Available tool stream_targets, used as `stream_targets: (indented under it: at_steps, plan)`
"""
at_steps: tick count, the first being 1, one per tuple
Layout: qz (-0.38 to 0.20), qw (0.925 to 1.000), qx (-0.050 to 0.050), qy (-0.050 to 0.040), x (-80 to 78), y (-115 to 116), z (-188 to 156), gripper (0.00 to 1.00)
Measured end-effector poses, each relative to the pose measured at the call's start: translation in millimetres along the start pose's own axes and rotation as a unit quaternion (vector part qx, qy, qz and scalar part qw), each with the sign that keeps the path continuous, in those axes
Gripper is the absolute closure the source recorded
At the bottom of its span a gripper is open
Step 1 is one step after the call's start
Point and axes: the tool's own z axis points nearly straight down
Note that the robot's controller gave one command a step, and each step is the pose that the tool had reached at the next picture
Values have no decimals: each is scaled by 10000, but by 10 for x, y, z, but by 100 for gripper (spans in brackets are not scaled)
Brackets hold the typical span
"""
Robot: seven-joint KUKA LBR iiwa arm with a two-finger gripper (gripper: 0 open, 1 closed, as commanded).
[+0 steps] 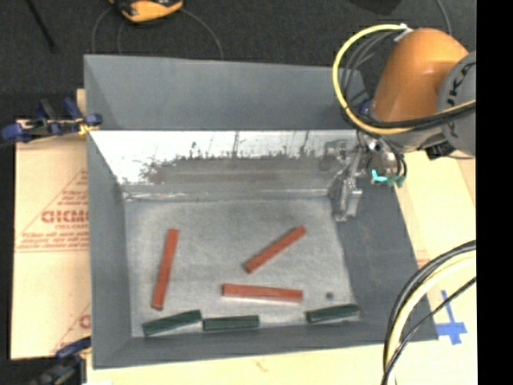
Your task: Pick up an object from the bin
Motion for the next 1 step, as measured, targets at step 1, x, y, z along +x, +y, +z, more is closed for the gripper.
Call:
stream_targets:
  at_steps: [1]
  plan:
    - [-11, 10000, 6, -41, -18, 3, -50, 0]
